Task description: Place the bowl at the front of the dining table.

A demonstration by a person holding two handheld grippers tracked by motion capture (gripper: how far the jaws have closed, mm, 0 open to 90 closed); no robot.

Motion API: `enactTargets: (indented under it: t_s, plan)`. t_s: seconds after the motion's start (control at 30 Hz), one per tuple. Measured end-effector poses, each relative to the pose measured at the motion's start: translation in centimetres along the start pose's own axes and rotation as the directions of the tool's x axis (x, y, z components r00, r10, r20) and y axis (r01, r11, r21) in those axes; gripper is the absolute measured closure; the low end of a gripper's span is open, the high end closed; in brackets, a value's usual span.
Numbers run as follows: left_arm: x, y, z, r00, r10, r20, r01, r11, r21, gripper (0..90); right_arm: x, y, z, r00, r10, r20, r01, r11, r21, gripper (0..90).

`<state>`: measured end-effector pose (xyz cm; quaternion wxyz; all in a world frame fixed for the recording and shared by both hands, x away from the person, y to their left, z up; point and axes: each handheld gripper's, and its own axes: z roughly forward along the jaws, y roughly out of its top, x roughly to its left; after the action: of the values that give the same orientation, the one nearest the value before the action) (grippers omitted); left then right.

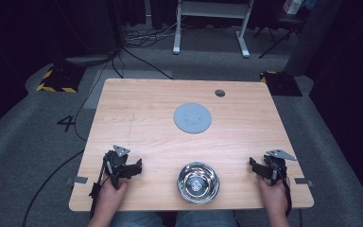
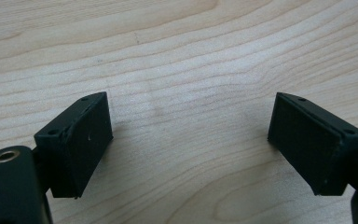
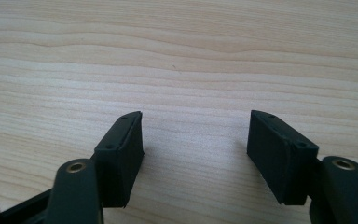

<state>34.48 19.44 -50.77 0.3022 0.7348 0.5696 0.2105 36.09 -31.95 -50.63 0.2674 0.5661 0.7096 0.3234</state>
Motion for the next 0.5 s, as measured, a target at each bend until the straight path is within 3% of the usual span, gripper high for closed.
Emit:
enactTargets:
  t_s: [0.5]
  plan:
    - [0.00, 0.00, 0.00, 1.0000, 0.000, 0.000, 0.000, 1.0000, 0.000, 13.6, 0.05, 0.01, 0.00, 1.0000, -0.005, -0.002, 0.005, 1.000, 0.002, 33.9]
